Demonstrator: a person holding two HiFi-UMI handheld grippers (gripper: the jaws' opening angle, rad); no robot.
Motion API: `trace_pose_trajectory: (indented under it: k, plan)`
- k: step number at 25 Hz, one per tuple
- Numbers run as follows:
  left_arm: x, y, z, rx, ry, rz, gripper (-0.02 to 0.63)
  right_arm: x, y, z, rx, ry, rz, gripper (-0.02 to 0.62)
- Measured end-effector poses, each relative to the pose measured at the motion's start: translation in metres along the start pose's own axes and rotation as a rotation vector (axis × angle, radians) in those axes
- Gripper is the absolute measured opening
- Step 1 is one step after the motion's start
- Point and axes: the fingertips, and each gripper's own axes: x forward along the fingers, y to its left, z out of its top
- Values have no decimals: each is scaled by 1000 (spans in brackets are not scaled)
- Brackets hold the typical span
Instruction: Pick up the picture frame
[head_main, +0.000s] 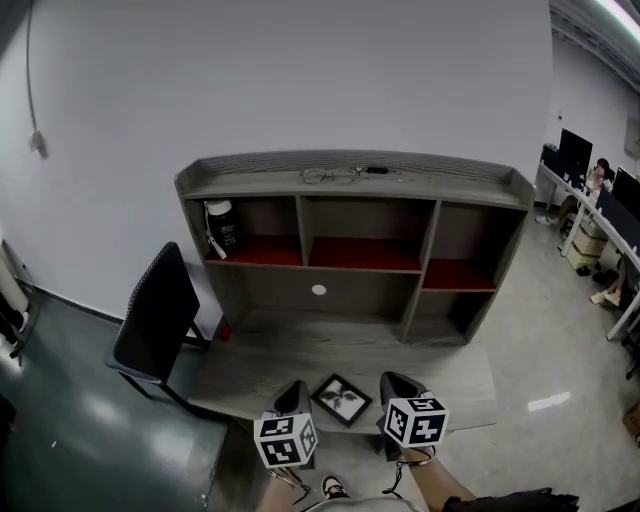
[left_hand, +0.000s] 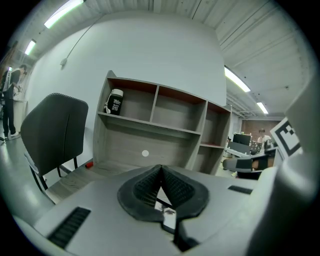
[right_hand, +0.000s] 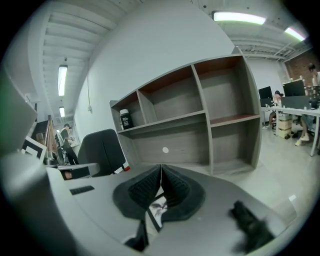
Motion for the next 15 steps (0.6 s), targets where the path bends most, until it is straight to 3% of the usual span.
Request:
trace_pose_trajectory:
  k: [15]
  plan:
    - [89, 37, 44, 2, -12, -25, 14, 85, -16, 45, 8, -20, -34, 32]
